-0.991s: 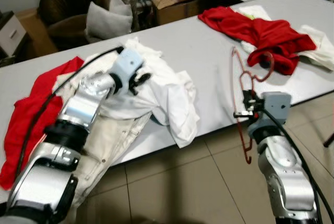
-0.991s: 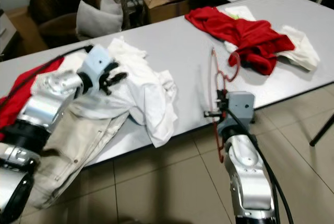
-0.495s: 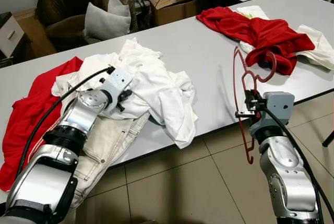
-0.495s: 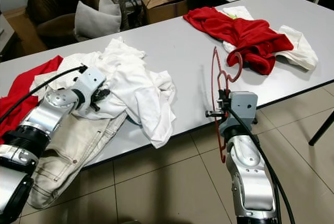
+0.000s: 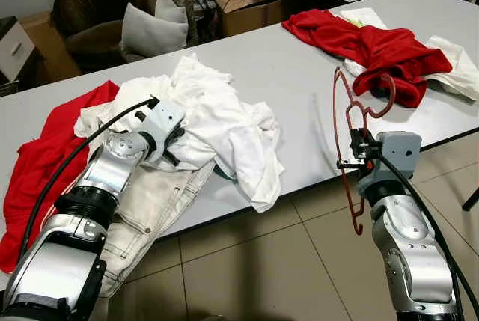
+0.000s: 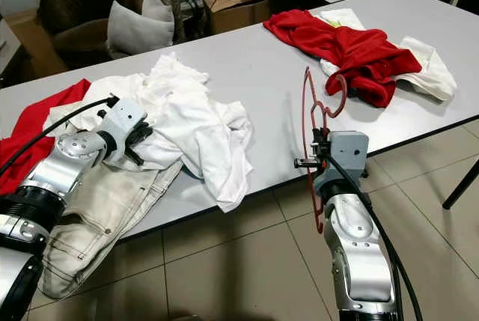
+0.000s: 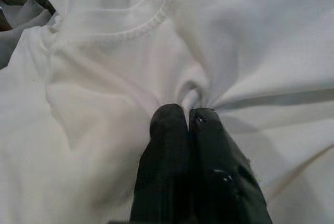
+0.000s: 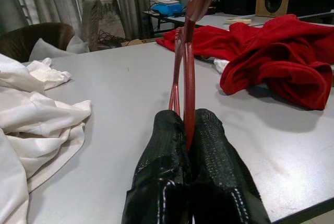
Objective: Hang hanger
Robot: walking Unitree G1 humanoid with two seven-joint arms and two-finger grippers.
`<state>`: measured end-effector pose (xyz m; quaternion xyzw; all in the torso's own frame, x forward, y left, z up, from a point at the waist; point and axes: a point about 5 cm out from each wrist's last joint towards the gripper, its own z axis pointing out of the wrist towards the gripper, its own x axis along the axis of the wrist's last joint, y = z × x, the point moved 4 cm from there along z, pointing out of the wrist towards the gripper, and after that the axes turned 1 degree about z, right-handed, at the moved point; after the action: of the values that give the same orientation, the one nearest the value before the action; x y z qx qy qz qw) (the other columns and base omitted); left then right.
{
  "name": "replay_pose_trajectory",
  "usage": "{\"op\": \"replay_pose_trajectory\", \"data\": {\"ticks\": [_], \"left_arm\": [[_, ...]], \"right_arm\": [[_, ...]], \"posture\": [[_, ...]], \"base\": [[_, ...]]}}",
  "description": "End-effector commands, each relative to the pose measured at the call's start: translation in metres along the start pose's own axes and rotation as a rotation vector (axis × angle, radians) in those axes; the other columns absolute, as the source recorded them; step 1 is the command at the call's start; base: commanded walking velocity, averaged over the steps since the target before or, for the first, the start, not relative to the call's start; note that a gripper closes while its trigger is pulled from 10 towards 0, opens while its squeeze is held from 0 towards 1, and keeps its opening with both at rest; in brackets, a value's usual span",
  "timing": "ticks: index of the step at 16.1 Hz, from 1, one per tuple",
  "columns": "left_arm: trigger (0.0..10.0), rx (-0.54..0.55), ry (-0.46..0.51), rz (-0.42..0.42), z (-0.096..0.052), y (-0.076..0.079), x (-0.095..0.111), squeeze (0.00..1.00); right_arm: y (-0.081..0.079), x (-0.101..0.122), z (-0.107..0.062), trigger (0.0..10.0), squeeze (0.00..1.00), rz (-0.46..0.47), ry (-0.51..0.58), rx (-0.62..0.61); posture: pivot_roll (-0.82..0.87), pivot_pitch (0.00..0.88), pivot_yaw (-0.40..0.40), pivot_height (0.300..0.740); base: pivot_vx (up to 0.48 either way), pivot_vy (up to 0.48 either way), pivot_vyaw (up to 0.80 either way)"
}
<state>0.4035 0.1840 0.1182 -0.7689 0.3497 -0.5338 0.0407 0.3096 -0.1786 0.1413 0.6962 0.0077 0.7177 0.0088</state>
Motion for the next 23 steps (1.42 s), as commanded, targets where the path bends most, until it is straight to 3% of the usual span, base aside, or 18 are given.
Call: {"op": "replay_pose_trajectory", "data": {"ticks": [1, 5, 9, 10, 12, 13, 14, 15, 17, 19, 20, 22, 23], "left_arm": [[0.0, 0.031, -0.04, -0.002, -0.005, -0.009, -0.013, 0.0], [0.0, 0.096, 0.001, 0.02, -0.007, -0.018, -0.009, 0.0], [0.0, 0.14, 0.174, -0.008, -0.02, -0.036, 0.018, 0.0], [0.0, 0.136, 0.298, -0.057, -0.032, -0.043, 0.032, 0.0], [0.0, 0.167, 0.593, -0.207, -0.072, -0.062, 0.054, 0.0], [0.0, 0.182, 0.643, -0.248, -0.087, -0.068, 0.051, 0.0], [0.0, 0.181, 0.651, -0.255, -0.091, -0.069, 0.049, 0.0], [0.0, 0.154, 0.602, -0.241, -0.097, -0.063, 0.032, 0.0], [0.0, 0.097, 0.504, -0.268, -0.112, -0.043, -0.013, 0.0], [0.0, 0.044, 0.45, -0.294, -0.122, -0.025, -0.036, 0.0], [0.0, -0.01, 0.389, -0.307, -0.128, -0.01, -0.055, 0.0], [0.0, -0.05, 0.271, -0.294, -0.135, 0.005, -0.081, 0.0], [0.0, -0.02, 0.205, -0.278, -0.137, 0.003, -0.095, 0.0]], "right_arm": [[-0.006, 0.002, 0.002, 10.0, 0.0, 0.005, 0.005, 0.02], [-0.005, 0.002, 0.001, 10.0, 0.0, 0.003, 0.004, 0.016], [-0.005, 0.002, 0.0, 10.0, 0.0, 0.002, 0.006, 0.012], [-0.003, 0.002, -0.001, 10.0, 0.0, 0.002, 0.006, 0.007], [-0.001, 0.001, -0.003, 10.0, 0.0, 0.003, 0.004, 0.0], [-0.003, 0.0, -0.003, 10.0, 0.0, 0.004, 0.001, 0.006], [-0.004, 0.0, -0.002, 10.0, 0.0, 0.005, -0.001, 0.009], [-0.006, -0.001, -0.002, 10.0, 0.0, 0.006, -0.002, 0.018], [-0.008, -0.001, 0.0, 10.0, 0.0, 0.007, -0.004, 0.03], [-0.009, -0.001, -0.001, 10.0, 0.0, 0.008, -0.005, 0.034], [-0.01, -0.002, -0.001, 10.0, 0.0, 0.009, -0.006, 0.037], [-0.011, -0.003, 0.0, 10.0, 0.0, 0.009, -0.008, 0.043], [-0.012, -0.003, 0.0, 10.0, 0.0, 0.009, -0.007, 0.048]], "posture": [[0.01, 0.0, 0.156, 0.74], [0.0, 0.0, 0.158, 0.74], [0.0, 0.0, 0.167, 0.74], [0.0, 0.0, 0.168, 0.74], [0.01, 0.0, 0.161, 0.74], [0.01, 0.0, 0.156, 0.74], [0.01, 0.0, 0.156, 0.74], [0.03, 0.0, 0.147, 0.74], [0.03, 0.0, 0.142, 0.74], [0.04, 0.0, 0.136, 0.74], [0.05, 0.0, 0.132, 0.74], [0.05, 0.0, 0.129, 0.74], [0.06, 0.0, 0.123, 0.74]], "base": [[0.0, 0.0, 0.0], [0.0, 0.0, 0.0], [0.0, 0.0, 0.0], [0.0, 0.0, 0.0], [0.0, 0.0, 0.0], [0.0, 0.0, 0.0], [0.0, 0.0, 0.0], [0.0, 0.0, 0.0], [0.0, 0.0, 0.0], [0.0, 0.0, 0.0], [0.0, 0.0, 0.0], [0.0, 0.0, 0.0], [0.0, 0.0, 0.0]]}}
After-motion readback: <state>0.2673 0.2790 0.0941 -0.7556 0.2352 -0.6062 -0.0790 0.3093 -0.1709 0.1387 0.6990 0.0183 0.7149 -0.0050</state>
